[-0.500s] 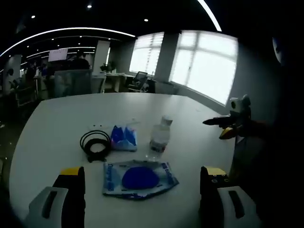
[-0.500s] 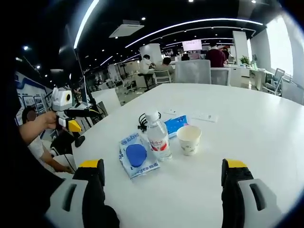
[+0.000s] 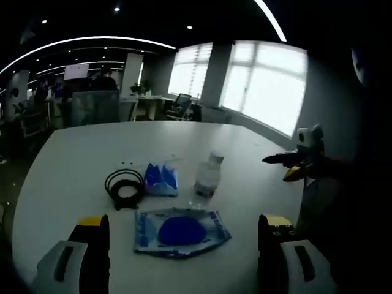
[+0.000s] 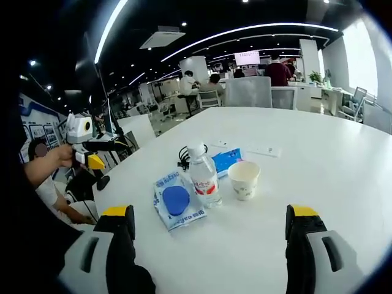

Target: Arrange the tabletop items into an orderly group along one side of the table until the central work area is clear of visible clutter.

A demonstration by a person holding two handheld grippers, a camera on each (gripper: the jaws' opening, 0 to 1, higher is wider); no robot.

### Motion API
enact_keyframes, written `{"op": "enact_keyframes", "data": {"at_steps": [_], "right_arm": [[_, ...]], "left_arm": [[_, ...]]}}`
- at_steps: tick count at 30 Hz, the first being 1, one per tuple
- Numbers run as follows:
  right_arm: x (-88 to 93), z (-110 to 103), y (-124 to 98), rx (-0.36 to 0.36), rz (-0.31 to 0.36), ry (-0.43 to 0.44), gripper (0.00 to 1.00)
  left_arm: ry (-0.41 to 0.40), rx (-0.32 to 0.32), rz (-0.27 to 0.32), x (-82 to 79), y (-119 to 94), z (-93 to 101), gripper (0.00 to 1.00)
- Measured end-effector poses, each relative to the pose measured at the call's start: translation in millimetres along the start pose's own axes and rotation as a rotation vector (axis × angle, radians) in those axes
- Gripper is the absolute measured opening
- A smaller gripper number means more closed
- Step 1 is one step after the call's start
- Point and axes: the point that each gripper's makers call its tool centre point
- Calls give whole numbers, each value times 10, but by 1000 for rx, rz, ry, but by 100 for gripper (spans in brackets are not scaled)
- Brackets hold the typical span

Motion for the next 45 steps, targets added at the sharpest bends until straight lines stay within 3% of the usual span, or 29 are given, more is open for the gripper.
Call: {"op": "enact_keyframes", "data": {"at_steps": [22,36,45], "right_arm": [[-41,10,26,-9,14,3,100],[-35,23,48,-2,10,3,100],[-21,-11,105,-20,4,-5,100]], "left_arm": [[-4,-19,13,-42,31,-35,100],[-19,-79,2,-56,141,-190,100],[-13,-84,3,-91,241,-262,98]]}}
Point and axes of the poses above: the point that each gripper's makers call its tool centre point, and the gripper's own axes: y roughly forward along the fingers, z roughly to its right, x roughly out of its underside, and after that the axes turned 10 degrees about -x, right-handed
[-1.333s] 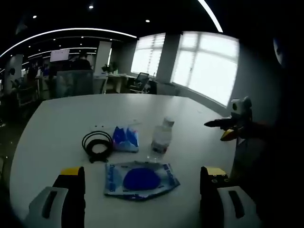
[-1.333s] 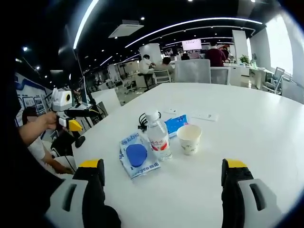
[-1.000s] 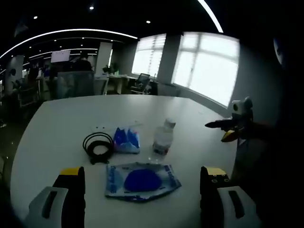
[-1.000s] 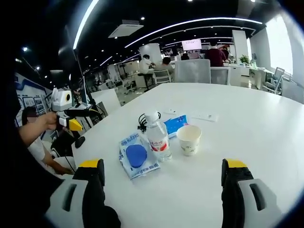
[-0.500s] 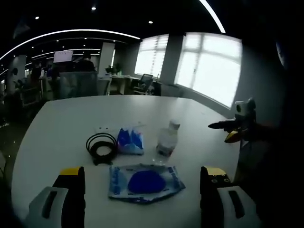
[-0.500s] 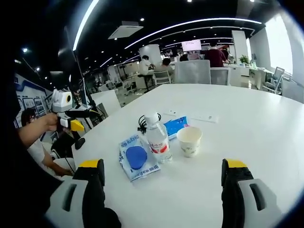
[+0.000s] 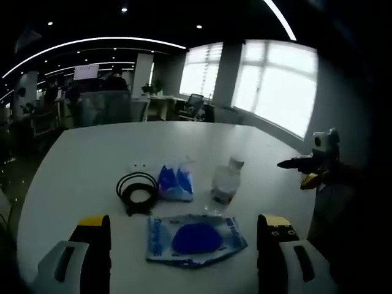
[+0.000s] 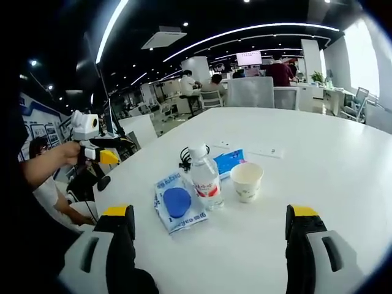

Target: Arrange the tabletop items into an orderly group along one side of the table until the central work area is clear of visible clutter.

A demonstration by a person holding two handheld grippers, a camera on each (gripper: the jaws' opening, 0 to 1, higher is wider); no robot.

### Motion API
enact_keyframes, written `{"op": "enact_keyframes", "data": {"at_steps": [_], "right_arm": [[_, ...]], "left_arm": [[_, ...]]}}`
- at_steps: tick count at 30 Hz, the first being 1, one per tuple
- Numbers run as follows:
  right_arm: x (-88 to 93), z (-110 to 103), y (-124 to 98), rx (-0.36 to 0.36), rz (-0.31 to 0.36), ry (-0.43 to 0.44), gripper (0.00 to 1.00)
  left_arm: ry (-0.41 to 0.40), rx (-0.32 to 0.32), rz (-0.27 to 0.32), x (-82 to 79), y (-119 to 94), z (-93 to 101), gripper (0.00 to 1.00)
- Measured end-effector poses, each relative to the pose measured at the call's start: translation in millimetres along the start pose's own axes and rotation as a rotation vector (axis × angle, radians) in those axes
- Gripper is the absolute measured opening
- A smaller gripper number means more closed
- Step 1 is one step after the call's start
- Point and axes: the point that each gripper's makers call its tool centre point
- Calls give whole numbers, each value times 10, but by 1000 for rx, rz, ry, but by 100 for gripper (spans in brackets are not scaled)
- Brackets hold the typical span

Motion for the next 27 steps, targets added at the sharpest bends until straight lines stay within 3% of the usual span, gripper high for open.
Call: {"op": "enact_keyframes", "data": {"at_steps": [7,12,15,18,21,27], "right_arm": [[-27,-40,5,-17,3,-6,100],[-4,11,-23,-14,8,12,100],[-11,33,-31,1,19,31,100],[-19,48,-32,11,21,31,100],[-42,57,-38,25,28,35,100],[-64,58,-54,43,31,34,100]], "left_arm": [[67,34,4,-84,83,61,97],[180,107,-3,-220,231,43,97],[241,141,24,-346,329,-18,91],[254,158,32,-434,401,-39,89],[317,178,6,-444,484,-71,87],[360,223,-20,-420,642,-91,85]]}}
Point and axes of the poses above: the point that each gripper's makers call its tool centre point, and the gripper's own axes: y roughly forward along the fingers, z roughly to its right, x roughly out of its underside, and after that the axes turned 10 degrees about -x, right-handed
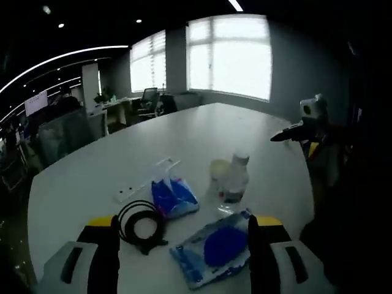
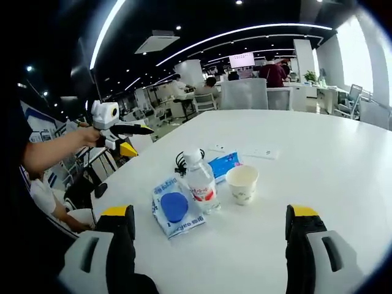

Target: Arrange the tabletop items into an orderly group along one side of the table until the central work area is clear of visible clutter.

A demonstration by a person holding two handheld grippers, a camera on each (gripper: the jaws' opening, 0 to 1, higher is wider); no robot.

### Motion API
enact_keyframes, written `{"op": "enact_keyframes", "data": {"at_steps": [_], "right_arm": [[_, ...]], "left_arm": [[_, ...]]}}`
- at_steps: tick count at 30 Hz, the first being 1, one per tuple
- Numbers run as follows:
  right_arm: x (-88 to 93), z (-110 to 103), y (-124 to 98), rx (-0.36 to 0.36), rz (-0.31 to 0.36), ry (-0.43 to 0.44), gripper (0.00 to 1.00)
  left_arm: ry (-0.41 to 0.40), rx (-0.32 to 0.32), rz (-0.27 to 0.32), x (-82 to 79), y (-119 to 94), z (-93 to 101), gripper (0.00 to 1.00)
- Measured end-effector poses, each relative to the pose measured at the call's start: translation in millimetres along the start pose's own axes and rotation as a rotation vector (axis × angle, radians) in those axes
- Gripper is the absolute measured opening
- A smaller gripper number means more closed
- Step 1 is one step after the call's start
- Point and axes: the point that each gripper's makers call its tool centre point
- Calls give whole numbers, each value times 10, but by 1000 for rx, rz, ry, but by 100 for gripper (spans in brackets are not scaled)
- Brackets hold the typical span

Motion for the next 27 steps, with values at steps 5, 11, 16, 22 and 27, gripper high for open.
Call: {"op": "enact_keyframes", "data": {"at_steps": [5,11,16,22,27], "right_arm": [[22,2,-28,13,-5,5,100],[41,56,-37,35,-7,17,99],[32,65,-20,41,-7,19,99],[5,42,-4,44,-2,13,100],[5,55,17,61,6,22,99]], "left_arm": [[77,86,-31,51,139,61,81],[109,172,-48,86,277,95,75],[142,242,-66,117,374,99,72],[193,247,-135,317,549,-68,65],[239,279,-177,441,639,-73,59]]}}
Point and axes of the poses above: the point that each gripper's makers call its tool centre point, and the gripper's own axes: y roughly forward along the fingers, z roughly to its right, x roughly out of its underside, and after that the axes turned 10 degrees about -x, right-handed
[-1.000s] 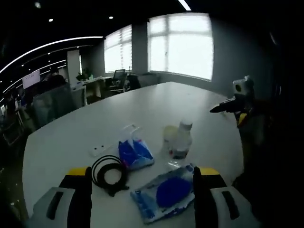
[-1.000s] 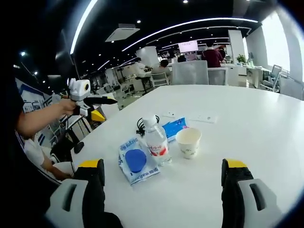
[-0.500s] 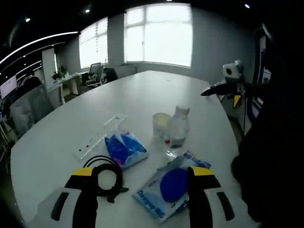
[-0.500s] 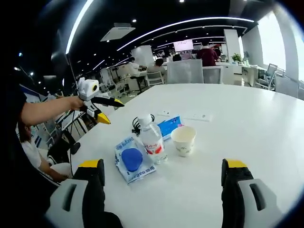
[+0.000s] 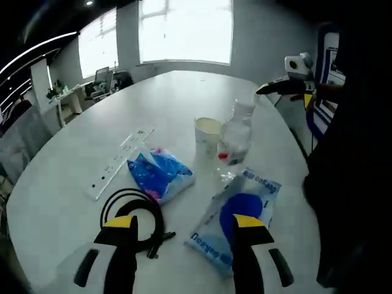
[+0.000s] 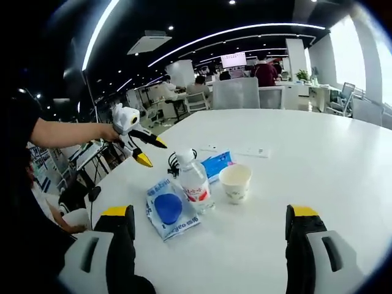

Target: Arrange the tabletop items into an orderly group along one side of the table until the central work area is clear of visible clutter.

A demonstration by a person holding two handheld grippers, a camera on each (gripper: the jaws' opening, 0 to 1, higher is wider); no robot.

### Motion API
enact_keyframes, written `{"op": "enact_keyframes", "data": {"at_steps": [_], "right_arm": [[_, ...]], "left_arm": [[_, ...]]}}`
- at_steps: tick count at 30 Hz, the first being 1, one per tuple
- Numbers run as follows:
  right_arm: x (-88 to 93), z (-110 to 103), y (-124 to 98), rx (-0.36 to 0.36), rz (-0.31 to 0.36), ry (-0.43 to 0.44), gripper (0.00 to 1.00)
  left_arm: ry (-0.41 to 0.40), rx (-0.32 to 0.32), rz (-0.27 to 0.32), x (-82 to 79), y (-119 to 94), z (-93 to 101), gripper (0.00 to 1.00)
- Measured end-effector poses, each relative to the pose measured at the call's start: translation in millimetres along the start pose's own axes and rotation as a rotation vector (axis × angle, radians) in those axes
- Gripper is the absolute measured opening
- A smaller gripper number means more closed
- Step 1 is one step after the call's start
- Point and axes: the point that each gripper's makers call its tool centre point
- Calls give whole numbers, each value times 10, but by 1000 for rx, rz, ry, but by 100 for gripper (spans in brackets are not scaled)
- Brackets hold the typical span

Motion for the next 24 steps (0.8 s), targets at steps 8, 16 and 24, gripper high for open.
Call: {"op": "enact_keyframes", "data": {"at_steps": [8,16,24], "right_arm": [[47,-50,60,25,-8,22,99],[146,-3,114,41,-51,6,99],[273,0,137,46,-78,23,99]], "left_arm": [[154,40,-109,304,258,-132,45],[181,77,-209,495,469,-159,43],[248,100,-243,548,610,-210,30]]}}
Point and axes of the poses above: the point that each gripper's makers call its tool centre point, and the gripper's own axes: y roughly forward along the fingers, z roughly to its right, x roughly out of its underside, and after that the axes turned 10 degrees about -x, right-handed
